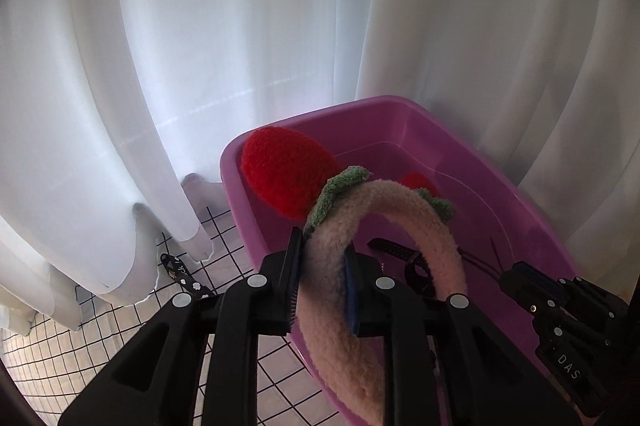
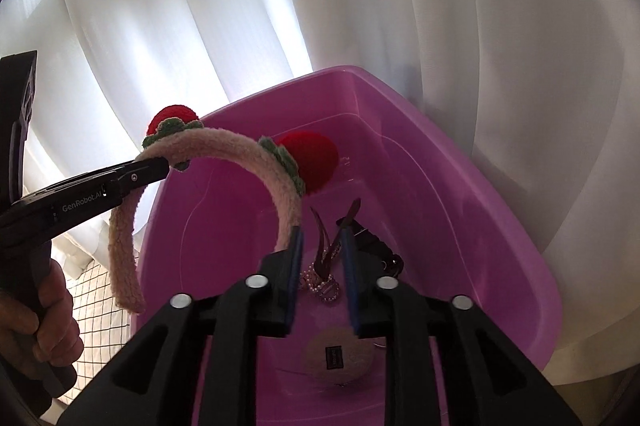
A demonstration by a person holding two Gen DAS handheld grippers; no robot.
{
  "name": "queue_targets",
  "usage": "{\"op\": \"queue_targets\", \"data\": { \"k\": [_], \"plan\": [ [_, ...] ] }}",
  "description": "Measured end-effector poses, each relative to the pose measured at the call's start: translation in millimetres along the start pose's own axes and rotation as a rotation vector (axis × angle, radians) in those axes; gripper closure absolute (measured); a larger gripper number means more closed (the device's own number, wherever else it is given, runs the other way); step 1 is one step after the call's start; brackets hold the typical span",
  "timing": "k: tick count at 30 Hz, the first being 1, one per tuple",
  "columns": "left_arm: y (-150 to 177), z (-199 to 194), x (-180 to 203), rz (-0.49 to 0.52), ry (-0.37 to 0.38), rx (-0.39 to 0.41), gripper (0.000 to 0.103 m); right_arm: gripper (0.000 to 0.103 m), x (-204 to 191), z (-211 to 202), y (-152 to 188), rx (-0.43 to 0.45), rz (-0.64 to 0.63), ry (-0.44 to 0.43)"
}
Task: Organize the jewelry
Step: 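Open the left tool to drop the headband into the tub, then move the left tool to the silver bangle while the right tool approaches the black strap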
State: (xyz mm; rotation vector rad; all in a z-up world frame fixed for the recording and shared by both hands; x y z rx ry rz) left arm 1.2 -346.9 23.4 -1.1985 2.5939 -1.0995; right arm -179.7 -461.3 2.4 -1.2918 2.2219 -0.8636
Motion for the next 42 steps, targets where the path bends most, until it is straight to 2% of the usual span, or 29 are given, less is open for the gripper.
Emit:
{"op": "queue_targets", "data": {
  "k": [1,3,5,7,11,15,21,25,30,34,38,42],
  "plan": [
    [-0.1,4.6,0.9,0.010,-0.017,-0.008,0.068,0.041,-0.1,-0.8,0.6,-0.001,0.001,0.010],
    [1.6,5.9,2.3,0.021,-0.068,0.004,0.020,0.039,1.6,-4.7,0.4,0.020,0.015,0.011],
    [2.8,-5.3,2.8,0.020,-0.064,0.089,0.015,0.038,2.5,-7.0,1.5,0.027,0.024,0.026],
    [0.1,-14.7,4.5,0.029,-0.049,0.130,0.008,0.038,3.8,-3.7,-2.1,0.030,0.032,0.024],
    [-5.7,-33.3,6.6,0.037,-0.056,0.180,0.007,0.038,4.5,-8.1,-7.7,0.056,0.063,0.004],
    [-3.3,-50.3,-5.0,-0.021,-0.024,0.204,0.006,0.038,-5.5,-25.2,-5.7,0.097,0.057,-0.033],
    [20.9,-87.5,-35.1,-0.074,0.009,0.240,0.006,0.035,-43.3,-42.7,-3.6,0.148,-0.044,-0.126],
    [48.5,-104.6,-62.1,-0.054,-0.029,0.244,0.006,0.035,-75.5,-50.8,-3.1,0.158,-0.117,-0.205],
    [88.0,-104.6,-113.8,-0.054,-0.151,0.191,0.006,0.034,-123.7,-58.8,-1.6,0.156,-0.221,-0.306],
    [115.4,-97.2,-166.3,-0.152,-0.240,0.122,0.006,0.034,-158.3,-45.2,-2.5,0.120,-0.264,-0.368],
    [141.4,-88.0,-213.6,-0.298,-0.269,0.047,0.006,0.034,-187.4,-22.9,0.7,0.075,-0.279,-0.402],
    [166.7,-72.0,-239.2,-0.367,-0.279,-0.018,0.006,0.034,-208.1,11.6,10.7,-0.008,-0.286,-0.413]
  ]
}}
Point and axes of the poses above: each gripper's, at about its wrist camera, not at the fingertips, and z roughly the way its jaws point, x to its right, y to its underside, the point moved 1 cm from there along z, roughly the way its jaws point, and after that the axes turned 14 degrees about -z, right-handed, at the moved point
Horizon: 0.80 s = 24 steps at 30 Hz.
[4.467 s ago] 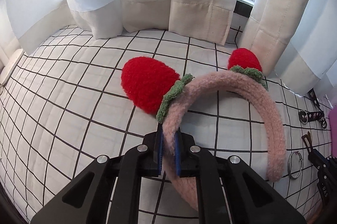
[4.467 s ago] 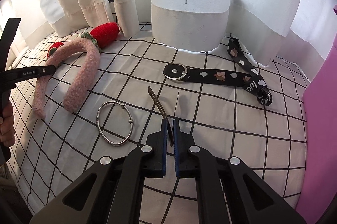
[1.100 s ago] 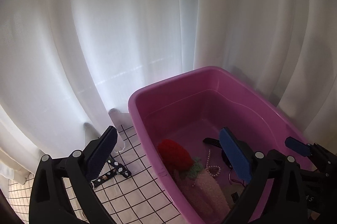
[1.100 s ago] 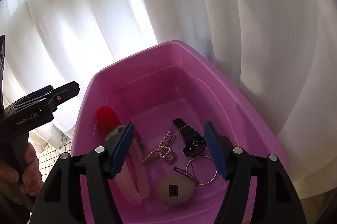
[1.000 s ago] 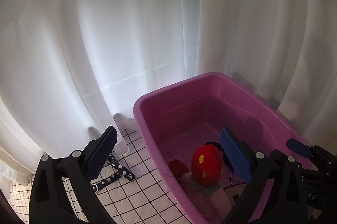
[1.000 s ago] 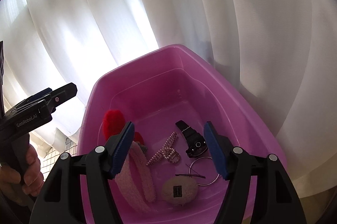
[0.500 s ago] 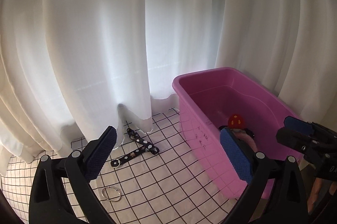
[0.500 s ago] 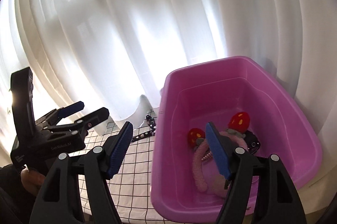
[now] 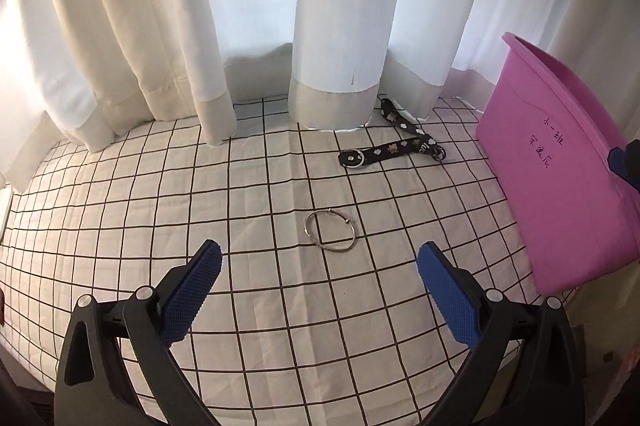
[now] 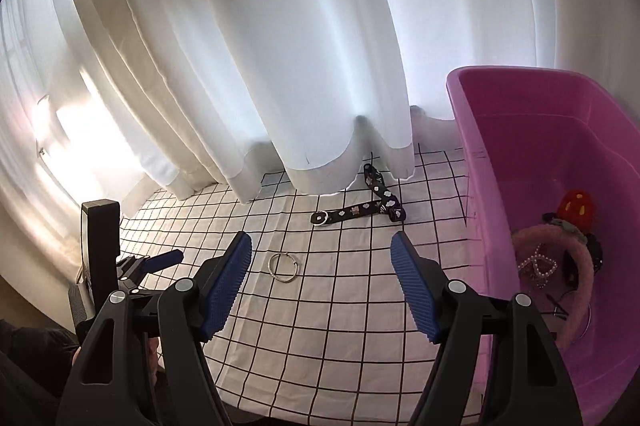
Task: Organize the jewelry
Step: 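Move the left tool to the silver bangle while the right tool approaches the black strap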
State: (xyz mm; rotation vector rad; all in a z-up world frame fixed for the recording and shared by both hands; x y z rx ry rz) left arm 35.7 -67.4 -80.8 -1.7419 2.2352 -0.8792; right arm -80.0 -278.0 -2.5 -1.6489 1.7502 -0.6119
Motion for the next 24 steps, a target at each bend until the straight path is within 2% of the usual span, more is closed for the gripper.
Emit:
{"op": "queue_targets", "data": {
  "k": [6,13,17,24],
  "plan": [
    [12.9,35.5,-14.1,-0.008,-0.028,-0.033,0.006,0.034,2.7,65.7,5.0,-0.085,0.016,0.013],
    [5.2,83.7,-12.8,-0.084,-0.036,-0.090,0.006,0.034,16.3,141.4,0.4,-0.153,0.018,0.065],
    [2.0,98.8,-4.8,-0.054,-0.057,-0.084,0.006,0.034,24.8,168.8,-6.0,-0.177,0.020,0.077],
    [2.9,113.4,-0.1,-0.058,-0.090,-0.087,0.006,0.034,35.8,205.2,-13.5,-0.198,-0.035,0.136]
  ]
}}
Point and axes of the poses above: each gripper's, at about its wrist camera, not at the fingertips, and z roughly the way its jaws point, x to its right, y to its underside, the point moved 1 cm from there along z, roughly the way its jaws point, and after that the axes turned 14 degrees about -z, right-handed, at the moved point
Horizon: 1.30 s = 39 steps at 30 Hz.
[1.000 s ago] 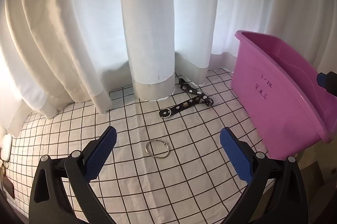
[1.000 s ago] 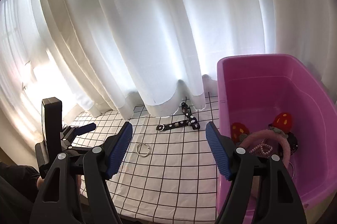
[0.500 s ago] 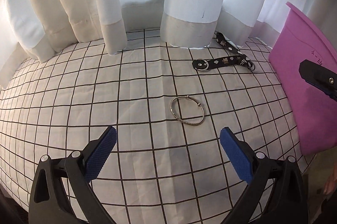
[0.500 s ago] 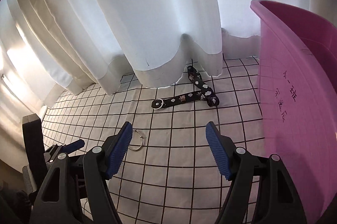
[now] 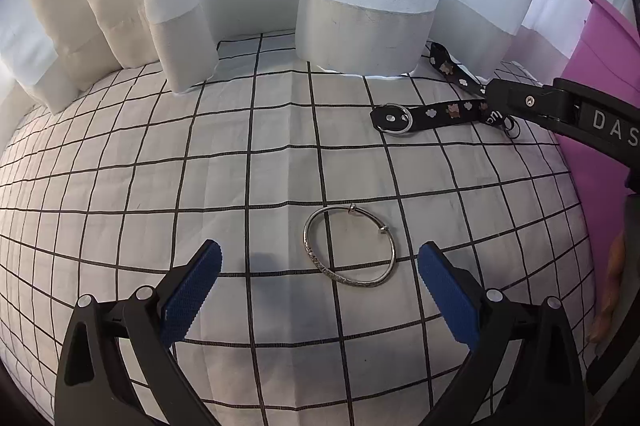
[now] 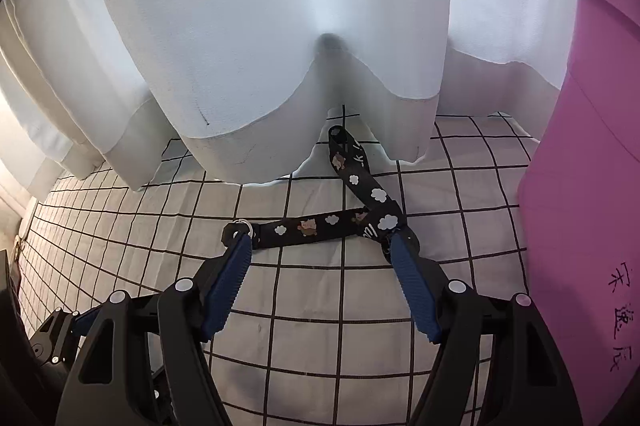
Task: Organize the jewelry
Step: 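Move the left tool to the silver bangle while the right tool approaches the black strap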
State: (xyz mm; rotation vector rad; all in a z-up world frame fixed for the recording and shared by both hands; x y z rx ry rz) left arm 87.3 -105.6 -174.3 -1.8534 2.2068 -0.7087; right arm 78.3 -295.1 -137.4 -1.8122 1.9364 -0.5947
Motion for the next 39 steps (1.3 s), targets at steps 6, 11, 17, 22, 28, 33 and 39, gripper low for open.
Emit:
{"op": "queue_targets", "data": {
  "k": [6,11,17,22,28,33,39],
  "plan": [
    [0.9,1.9,1.2,-0.017,-0.044,0.050,0.006,0.034,8.6,28.1,-8.6,-0.030,-0.015,0.019],
    [2.1,11.7,2.6,-0.030,-0.071,0.034,0.006,0.034,22.0,49.5,-10.0,-0.076,0.008,0.038],
    [1.2,14.7,-1.7,-0.049,-0.088,0.030,0.006,0.034,23.0,65.3,-12.1,-0.098,-0.035,0.083],
    [-3.6,18.8,-2.8,-0.066,-0.101,0.054,0.006,0.031,20.3,72.5,-14.1,-0.080,-0.070,0.115],
    [3.9,14.6,-2.3,-0.075,-0.095,0.078,0.006,0.030,20.4,74.5,-12.6,-0.066,-0.068,0.129],
    [12.2,9.4,-3.1,-0.069,-0.085,0.099,0.008,0.033,18.6,73.1,-9.2,-0.076,-0.055,0.127],
    [20.8,-0.9,3.8,-0.034,-0.064,0.127,0.037,0.060,5.8,66.6,-11.3,-0.058,-0.088,0.110]
  ]
}}
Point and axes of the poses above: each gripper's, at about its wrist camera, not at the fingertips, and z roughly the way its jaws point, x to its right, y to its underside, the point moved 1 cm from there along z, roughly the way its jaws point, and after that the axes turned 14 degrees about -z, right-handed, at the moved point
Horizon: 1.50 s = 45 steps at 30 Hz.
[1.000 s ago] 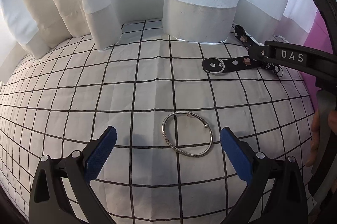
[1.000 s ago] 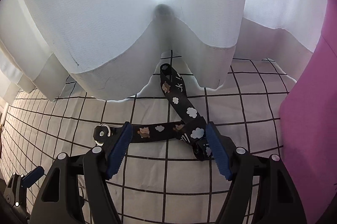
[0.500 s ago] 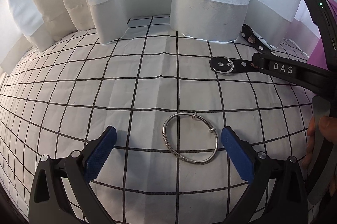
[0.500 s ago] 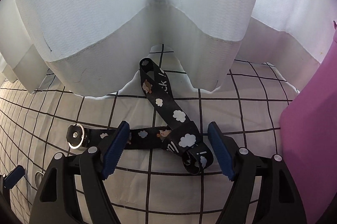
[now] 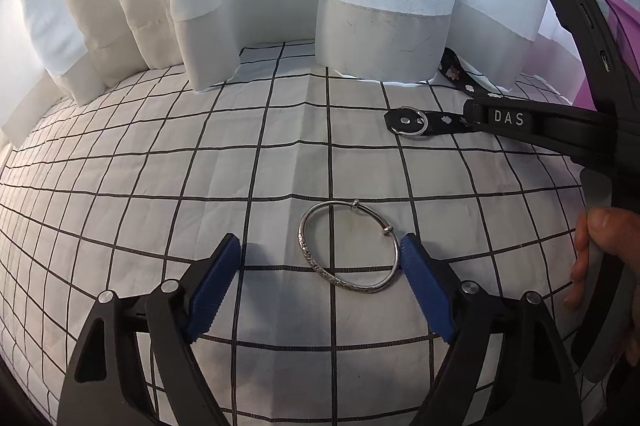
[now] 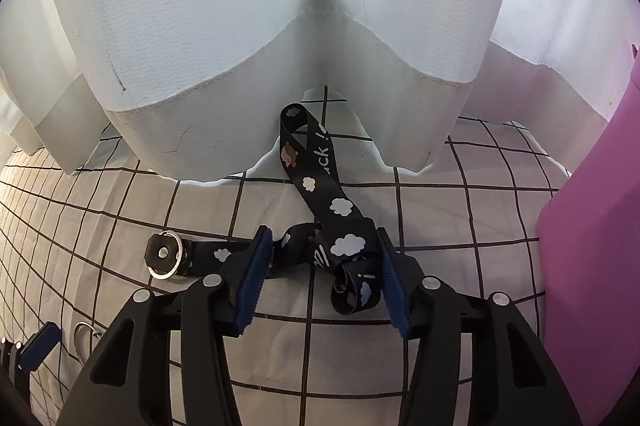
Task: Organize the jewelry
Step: 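Move the left tool to the silver bangle while the right tool approaches the black strap, then close the left tool on the silver bangle while the right tool grips the black strap, then carry the bangle and strap over the tub and open both tools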
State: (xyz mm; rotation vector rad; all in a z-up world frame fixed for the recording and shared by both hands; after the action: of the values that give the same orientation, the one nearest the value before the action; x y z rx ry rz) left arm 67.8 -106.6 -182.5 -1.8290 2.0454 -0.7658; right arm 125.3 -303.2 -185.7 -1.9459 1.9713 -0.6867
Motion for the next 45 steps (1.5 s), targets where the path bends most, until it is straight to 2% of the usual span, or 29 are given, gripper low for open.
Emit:
{"op": "queue_targets", "data": {
  "k": [1,2,4,7,18,26,28,37,45],
  "plan": [
    [1.3,-2.6,3.3,0.018,0.009,0.005,0.044,0.067,-1.7,-0.6,-0.1,0.002,-0.006,-0.001],
    [2.7,-4.8,7.0,0.037,0.006,0.011,0.054,0.070,-3.1,-1.0,-0.1,0.003,-0.010,-0.002],
    [2.9,-5.6,7.6,0.043,0.004,0.015,0.054,0.078,-6.3,-3.1,0.7,0.004,-0.008,-0.008],
    [0.6,-6.5,3.8,0.039,0.008,0.008,0.055,0.083,-10.3,-11.2,5.4,0.008,0.004,-0.019],
    [-10.8,-31.2,-32.6,0.012,0.019,0.058,0.055,0.084,-18.1,-58.5,29.6,0.080,0.063,-0.112],
    [-24.7,-56.9,-49.7,0.002,0.081,0.070,0.055,0.084,-21.8,-111.6,42.3,0.148,0.104,-0.170],
    [-28.6,-62.0,-50.9,0.003,0.094,0.071,0.055,0.084,-23.3,-119.6,34.2,0.162,0.103,-0.175],
    [-42.1,-94.4,-53.5,0.047,0.114,0.117,0.055,0.084,-45.6,-166.0,35.3,0.205,0.075,-0.198],
    [-54.4,-128.3,-41.1,0.104,0.160,0.168,0.055,0.084,-41.3,-213.2,34.4,0.269,0.084,-0.163]
  ]
}}
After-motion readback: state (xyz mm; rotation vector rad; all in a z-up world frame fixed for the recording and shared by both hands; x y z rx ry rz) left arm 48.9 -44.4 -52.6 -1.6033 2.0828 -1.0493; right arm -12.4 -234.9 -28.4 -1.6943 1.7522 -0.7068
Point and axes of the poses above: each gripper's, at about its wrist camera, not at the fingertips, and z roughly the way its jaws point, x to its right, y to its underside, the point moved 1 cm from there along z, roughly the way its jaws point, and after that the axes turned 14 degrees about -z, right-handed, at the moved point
